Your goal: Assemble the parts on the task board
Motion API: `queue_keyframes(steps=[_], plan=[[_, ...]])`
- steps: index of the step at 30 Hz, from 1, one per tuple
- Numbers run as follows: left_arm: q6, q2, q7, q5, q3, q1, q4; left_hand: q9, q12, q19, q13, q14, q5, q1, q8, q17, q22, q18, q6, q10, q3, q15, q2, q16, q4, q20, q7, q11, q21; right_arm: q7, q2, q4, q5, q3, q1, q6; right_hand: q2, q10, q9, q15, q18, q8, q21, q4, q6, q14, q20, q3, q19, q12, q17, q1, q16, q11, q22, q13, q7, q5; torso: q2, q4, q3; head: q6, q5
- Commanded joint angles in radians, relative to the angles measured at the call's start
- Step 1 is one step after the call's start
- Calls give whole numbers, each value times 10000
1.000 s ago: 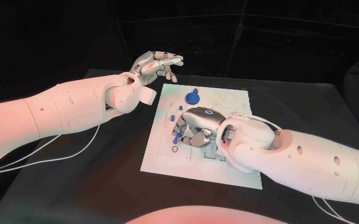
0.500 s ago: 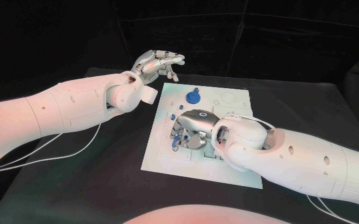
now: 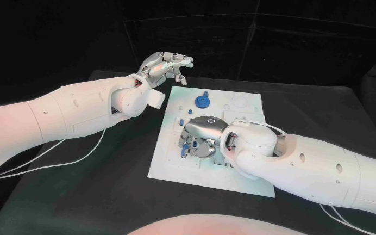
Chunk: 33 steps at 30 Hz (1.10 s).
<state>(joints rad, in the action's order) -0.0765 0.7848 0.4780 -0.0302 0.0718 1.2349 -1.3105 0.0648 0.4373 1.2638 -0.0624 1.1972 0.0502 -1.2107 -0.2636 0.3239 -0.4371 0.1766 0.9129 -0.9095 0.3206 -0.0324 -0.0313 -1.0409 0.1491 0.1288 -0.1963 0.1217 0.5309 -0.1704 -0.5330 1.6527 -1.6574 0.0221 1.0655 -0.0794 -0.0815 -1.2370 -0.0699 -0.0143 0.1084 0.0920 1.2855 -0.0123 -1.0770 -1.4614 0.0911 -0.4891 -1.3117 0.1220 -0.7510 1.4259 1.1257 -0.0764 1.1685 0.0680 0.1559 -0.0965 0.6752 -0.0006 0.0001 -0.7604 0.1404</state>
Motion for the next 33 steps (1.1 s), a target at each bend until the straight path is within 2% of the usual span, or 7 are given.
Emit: queue_keyframes(steps=[1,6,12,19,25,30,33], plan=[[87,2,43,30,-10,20,-24,14,-34,-13,-5,-87,23,8,36,-9,9,54,3,-44,-13,-1,-69,-24,22,-13,6,22,-65,-49,44,-43,-149,-3,2,190,-15,-52,-7,65,-121,-49,39,-4,-31,28,79,-56,24,-10,9,-90,39,-8,-7,13,14,-47,-5,-16,9,-5,10],[82,9,47,30,-10,20,-28,14,-34,-13,-5,-87,23,8,36,-9,9,54,3,-44,-13,-1,-69,-24,22,-13,6,22,-65,-106,89,-132,-305,2,-19,205,-15,-52,-7,65,-121,-49,39,-4,-31,28,79,-56,24,-10,9,-90,39,-8,-7,13,14,-47,-6,-21,7,-2,13],[93,-8,52,29,-10,20,-8,14,-34,-13,-5,-87,23,8,36,-9,9,54,3,-44,-13,-1,-69,-24,22,-13,6,22,-65,-90,173,-208,-488,12,-80,220,-12,-51,-6,64,-118,-51,31,-1,-30,32,80,-58,35,-20,10,-108,41,-7,-17,12,11,-64,-10,2,11,12,4],[98,-24,48,28,-10,20,17,14,-34,-13,-5,-87,23,8,36,-9,9,54,3,-44,-13,-1,-69,-24,22,-13,6,22,-65,-102,182,-206,-586,124,-104,294,-12,-51,-6,64,-118,-51,31,-1,-30,32,80,-58,35,-20,10,-108,41,-7,-17,12,11,-64,-5,3,8,4,9],[98,-24,44,28,-10,20,20,14,-34,-13,-5,-87,23,8,36,-9,9,54,3,-44,-13,-1,-69,-24,22,-13,6,22,-65,-138,195,-211,-729,155,-108,268,-21,-47,-6,63,-115,-55,25,-11,-25,36,80,-60,46,-32,16,-116,40,-5,-26,11,8,-78,12,-9,4,4,23],[87,-13,27,27,-10,20,15,13,-41,-11,-5,-91,23,0,38,-12,12,54,3,-47,-9,0,-79,-29,26,-14,6,21,-67,-65,227,-231,-803,166,-109,195,-130,185,22,103,-110,-144,0,-18,125,68,101,-34,96,-198,68,-257,25,-63,-55,-30,45,-112,1,-7,1,0,32],[82,-8,21,27,-10,20,15,13,-41,-11,-5,-91,23,0,38,-12,12,54,3,-47,-9,0,-79,-29,26,-14,6,21,-67,45,250,-237,-804,170,-108,84,-331,603,55,193,-103,-285,-41,67,446,94,167,81,152,-414,102,-534,21,-167,-102,-64,100,-368,-2,-5,4,-2,32]])
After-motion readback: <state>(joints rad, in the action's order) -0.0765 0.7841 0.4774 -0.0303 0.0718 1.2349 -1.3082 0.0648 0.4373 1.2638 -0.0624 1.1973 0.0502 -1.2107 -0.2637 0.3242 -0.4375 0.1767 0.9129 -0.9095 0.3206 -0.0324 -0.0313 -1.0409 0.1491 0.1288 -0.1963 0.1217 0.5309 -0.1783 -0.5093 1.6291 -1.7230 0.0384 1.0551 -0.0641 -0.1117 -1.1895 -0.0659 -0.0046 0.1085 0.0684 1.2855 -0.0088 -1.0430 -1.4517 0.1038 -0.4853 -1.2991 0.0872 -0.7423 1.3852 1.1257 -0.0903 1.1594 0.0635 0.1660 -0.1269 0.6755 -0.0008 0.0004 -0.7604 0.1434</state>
